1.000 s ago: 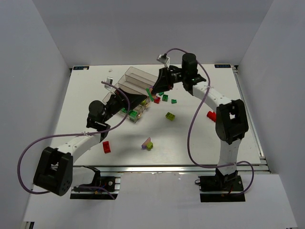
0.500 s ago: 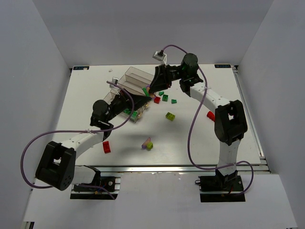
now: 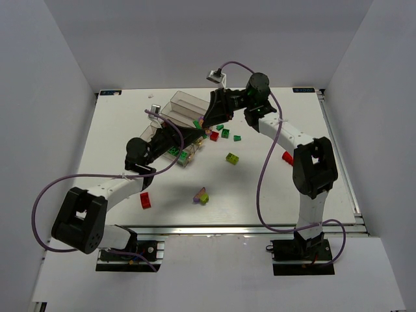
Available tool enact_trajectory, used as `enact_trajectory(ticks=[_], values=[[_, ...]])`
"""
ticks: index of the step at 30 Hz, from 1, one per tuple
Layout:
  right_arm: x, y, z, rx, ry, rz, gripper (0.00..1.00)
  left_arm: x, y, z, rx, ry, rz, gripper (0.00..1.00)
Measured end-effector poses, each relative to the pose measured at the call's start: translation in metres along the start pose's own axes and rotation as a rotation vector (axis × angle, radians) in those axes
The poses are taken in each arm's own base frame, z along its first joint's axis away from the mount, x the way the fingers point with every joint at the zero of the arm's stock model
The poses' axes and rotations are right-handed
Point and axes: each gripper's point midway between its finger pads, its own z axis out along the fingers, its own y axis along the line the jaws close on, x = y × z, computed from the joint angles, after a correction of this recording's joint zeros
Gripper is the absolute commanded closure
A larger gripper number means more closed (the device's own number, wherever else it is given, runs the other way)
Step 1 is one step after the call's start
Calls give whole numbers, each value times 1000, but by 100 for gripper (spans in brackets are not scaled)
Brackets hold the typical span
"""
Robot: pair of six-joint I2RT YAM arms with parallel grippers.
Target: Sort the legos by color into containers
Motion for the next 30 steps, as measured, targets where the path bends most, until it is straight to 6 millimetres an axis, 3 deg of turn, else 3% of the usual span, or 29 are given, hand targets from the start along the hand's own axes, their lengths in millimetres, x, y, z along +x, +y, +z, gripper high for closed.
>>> enact_trajectory(ticks=[3, 5, 6, 7, 16, 20, 26, 30], values=[[-1, 2, 0, 1, -2, 0, 100, -1, -3, 0, 11, -3, 1, 67], [-1, 3, 0, 0, -1, -2, 100, -1, -4, 0, 17, -4, 0, 79], [-1, 4, 0, 0, -1, -3, 100, -1, -4, 0, 18, -4, 0, 86], [-1, 4, 0, 0, -1, -4, 100, -1, -4, 0, 18, -4, 1, 100], [-1, 3, -4, 2, 1, -12, 100, 0, -2, -3, 1, -8, 15, 100], [-2, 2, -7, 5, -1, -21, 100, -3, -1, -15, -33, -7, 33, 100], [-13, -10, -40, 63, -57, -53, 100, -28, 15, -41, -140, -51, 89, 100], [-11, -17, -41, 74, -62, -57, 100, -32, 38, -51, -236, -46, 95, 100]])
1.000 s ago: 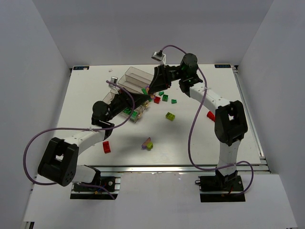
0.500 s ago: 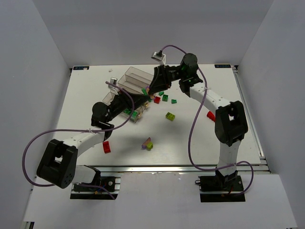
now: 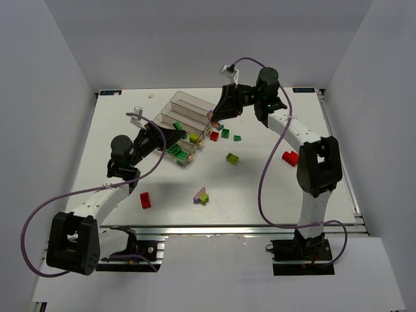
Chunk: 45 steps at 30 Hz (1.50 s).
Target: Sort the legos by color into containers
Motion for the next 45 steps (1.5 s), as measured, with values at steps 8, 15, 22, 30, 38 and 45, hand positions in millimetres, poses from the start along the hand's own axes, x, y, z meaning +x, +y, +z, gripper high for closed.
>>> enact_trajectory(ticks=[8, 15, 22, 30, 38, 45], values=[[-23, -17, 5, 142, -32, -141, 100, -14, 96, 17, -453, 79, 11, 100], [-5, -48, -5, 312, 3, -181, 100, -19, 180, 5, -849, 164, 53, 100], [7, -73, -19, 469, 52, -193, 100, 7, 237, -20, -1074, 295, 56, 97], [-5, -89, -30, 574, 76, -259, 100, 8, 250, -39, -1179, 306, 82, 43], [9, -115, -32, 613, 128, -234, 100, 1, 251, -39, -1194, 291, 109, 34], [13, -130, -22, 643, 190, -279, 100, -17, 232, -35, -1160, 227, 134, 45]])
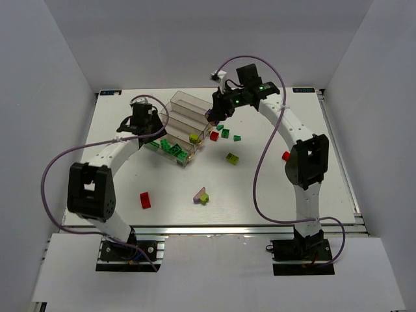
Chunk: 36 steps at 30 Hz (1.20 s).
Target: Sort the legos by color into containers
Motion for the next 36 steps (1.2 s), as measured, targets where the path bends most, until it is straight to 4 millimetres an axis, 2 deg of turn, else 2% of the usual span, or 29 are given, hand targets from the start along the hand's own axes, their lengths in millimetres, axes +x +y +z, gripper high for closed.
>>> enact_trajectory(ticks=[3, 5, 6, 9, 13, 16, 22, 28, 36], values=[[-2, 4, 17, 15, 23, -70, 100, -18, -4, -35, 44, -100, -27, 51], [0, 9, 29, 21, 39, -104, 100, -27, -4, -64, 74, -170, -49, 50], [1, 11, 35, 25, 47, -114, 100, -31, -3, -80, 93, -212, -63, 41], [-1, 13, 51, 55, 49, -151, 100, -31, 5, -120, 128, -300, -102, 25], [-8, -4, 58, 139, 16, -189, 100, -16, 21, -150, 150, -360, -163, 20], [-13, -18, 60, 196, -15, -204, 100, 3, 34, -160, 155, -368, -208, 19], [-18, -43, 68, 290, -84, -218, 100, 35, 51, -161, 156, -352, -282, 19], [-19, -59, 81, 320, -143, -255, 100, 38, 53, -162, 155, -347, -309, 19], [1, -76, 102, 330, -154, -266, 88, 41, 50, -162, 173, -330, -324, 19]])
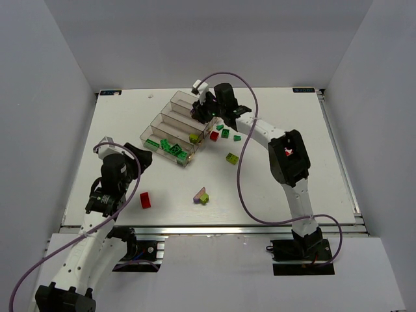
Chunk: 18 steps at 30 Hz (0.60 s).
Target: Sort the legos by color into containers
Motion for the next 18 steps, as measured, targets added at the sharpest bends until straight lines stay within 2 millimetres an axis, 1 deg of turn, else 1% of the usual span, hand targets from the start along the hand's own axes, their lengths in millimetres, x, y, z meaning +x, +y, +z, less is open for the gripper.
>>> enact_trajectory(ticks=[2, 4, 5, 7, 8, 10, 11, 13, 14, 15, 18], values=[[3, -1, 4, 2, -3, -3, 86, 1, -3, 0, 16, 9, -5, 19], [8, -2, 8, 3, -6, -6, 80, 3, -7, 0, 33, 20, -8, 19], [11, -3, 10, 2, -3, -4, 73, 4, -9, 0, 41, 27, -9, 19], [17, -3, 15, 1, 3, -1, 65, 6, -13, 1, 61, 39, -10, 19], [21, -5, 18, 1, 8, 2, 57, 7, -15, 1, 73, 48, -10, 19], [28, -7, 23, 1, 16, 7, 51, 10, -20, 2, 97, 64, -12, 20], [32, -8, 25, 1, 22, 10, 46, 12, -24, 3, 114, 75, -13, 21], [37, -10, 27, -1, 29, 16, 42, 17, -29, 5, 146, 101, -14, 23], [38, -13, 27, 0, 30, 19, 37, 21, -32, 6, 159, 120, -14, 23], [38, -14, 26, -4, 31, 23, 34, 25, -34, 8, 170, 139, -16, 25], [32, -18, 21, -33, 25, 37, 29, 36, -38, 12, 194, 196, -18, 28]])
